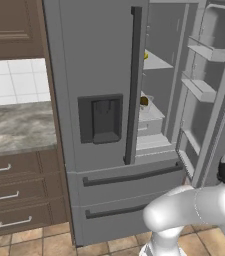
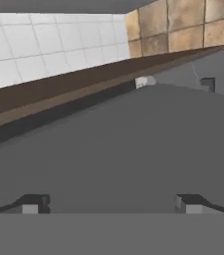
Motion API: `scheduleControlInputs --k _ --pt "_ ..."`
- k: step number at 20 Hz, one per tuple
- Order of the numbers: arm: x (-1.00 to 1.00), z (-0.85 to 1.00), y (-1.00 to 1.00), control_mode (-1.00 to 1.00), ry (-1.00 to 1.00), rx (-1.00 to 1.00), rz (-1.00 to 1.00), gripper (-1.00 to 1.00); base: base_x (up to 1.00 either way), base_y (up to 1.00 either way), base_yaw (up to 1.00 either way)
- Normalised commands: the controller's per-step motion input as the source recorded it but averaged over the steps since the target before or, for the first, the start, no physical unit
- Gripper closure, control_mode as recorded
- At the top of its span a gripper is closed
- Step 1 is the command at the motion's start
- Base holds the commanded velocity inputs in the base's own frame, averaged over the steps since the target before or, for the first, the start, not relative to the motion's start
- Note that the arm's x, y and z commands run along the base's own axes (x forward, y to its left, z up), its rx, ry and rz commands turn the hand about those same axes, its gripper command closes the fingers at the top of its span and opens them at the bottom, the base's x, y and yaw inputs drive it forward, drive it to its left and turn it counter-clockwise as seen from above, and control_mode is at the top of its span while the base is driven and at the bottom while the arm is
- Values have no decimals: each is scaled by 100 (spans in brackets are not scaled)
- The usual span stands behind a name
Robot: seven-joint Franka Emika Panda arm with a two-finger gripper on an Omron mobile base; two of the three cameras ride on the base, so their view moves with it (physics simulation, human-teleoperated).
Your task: Place the tupperware on the second highest shelf of the fridge. Make space for the tupperware among the existing items by rearranging them on the shelves if needed. Close the fridge door when finished.
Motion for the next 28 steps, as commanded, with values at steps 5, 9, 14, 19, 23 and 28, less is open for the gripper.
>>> scheduleControlInputs --k 5,9,14,19,23,28 --pt "0 -21 100 -100 -21 -21 30 -100 0 0 0" --pt "1 -24 100 -100 -28 -23 24 -100 0 0 0" --pt "35 -13 100 -100 -20 -18 21 -100 0 0 0" --pt "89 0 94 -100 -16 -5 15 -100 0 0 0" --pt "95 0 57 -100 -10 -1 0 -100 0 0 0" --pt "82 0 55 -100 -4 -6 -14 -100 0 0 0"
